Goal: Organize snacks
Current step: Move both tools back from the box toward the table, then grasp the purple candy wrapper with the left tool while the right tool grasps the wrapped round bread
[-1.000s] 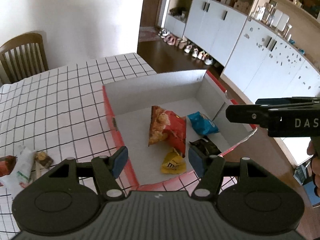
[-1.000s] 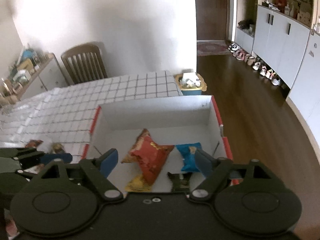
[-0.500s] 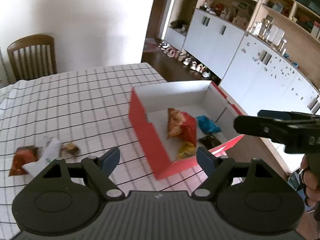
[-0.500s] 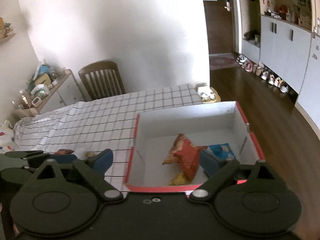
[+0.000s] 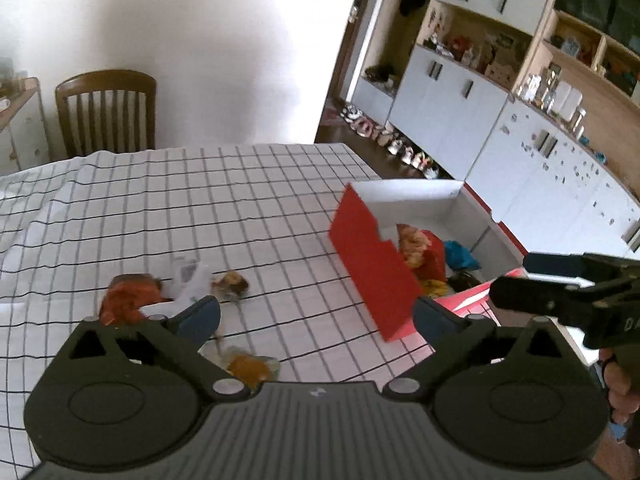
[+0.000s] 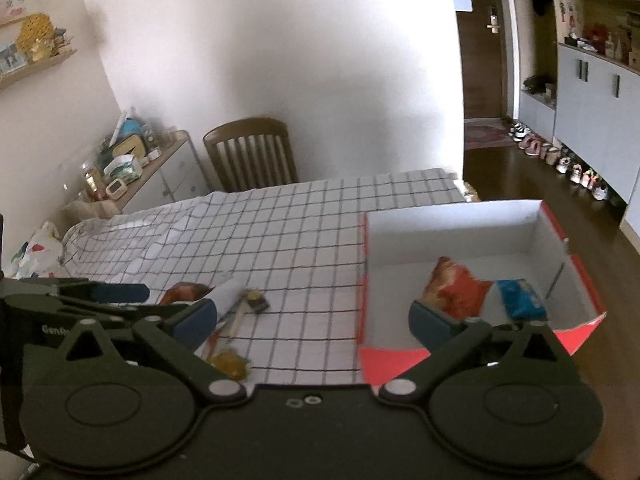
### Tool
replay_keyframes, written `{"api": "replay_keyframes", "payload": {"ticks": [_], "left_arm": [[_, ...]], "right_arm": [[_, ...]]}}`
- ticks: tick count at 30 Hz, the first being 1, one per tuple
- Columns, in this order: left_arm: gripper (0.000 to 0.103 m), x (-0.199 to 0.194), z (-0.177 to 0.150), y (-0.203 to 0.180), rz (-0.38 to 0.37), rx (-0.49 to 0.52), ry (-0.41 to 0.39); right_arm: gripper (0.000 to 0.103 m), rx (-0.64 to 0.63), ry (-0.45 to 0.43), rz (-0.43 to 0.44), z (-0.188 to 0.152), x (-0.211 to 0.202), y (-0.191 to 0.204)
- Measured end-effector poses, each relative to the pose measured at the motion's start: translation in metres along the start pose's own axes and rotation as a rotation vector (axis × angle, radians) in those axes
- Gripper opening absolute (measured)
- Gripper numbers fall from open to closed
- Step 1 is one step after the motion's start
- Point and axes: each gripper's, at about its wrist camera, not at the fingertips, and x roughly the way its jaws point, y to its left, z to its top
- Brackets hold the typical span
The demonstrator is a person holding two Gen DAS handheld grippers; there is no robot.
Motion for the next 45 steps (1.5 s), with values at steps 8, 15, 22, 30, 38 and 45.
{"api": "replay_keyframes", "payload": {"ticks": [8,15,22,30,38,45], "left_arm": [[0.103,-0.006,-0.025,0.049,0.032,-0.072,0.016],[0.103,0.006,-0.057,0.077,0.061,-0.078,0.068],[0.103,0.020,-0.084,0.090,0.105,-0.034,0.090],[0.103,0.036,-0.104,0.102,0.102,-0.025,0.116],[0.103,0.052,-0.121,0.109,0.103,-0.034,0.165],[0.102,0.059,-0.128,0.107,0.091,-0.020,0.167]], "right_arm": [[0.103,-0.022,0.047,0.007,-0.013,0.024,0.034],[0.102,-0.045,0.103,0.013,-0.024,0.052,0.060],[0.100,-0.068,0.175,-0.001,-0.039,0.086,0.075],[0.094,-0.114,0.242,-0.001,-0.053,0.124,0.086],[0.088,-0.247,0.300,0.036,-0.063,0.161,0.107],[0.080,-0.330,0.359,0.032,-0.063,0.194,0.113]]}}
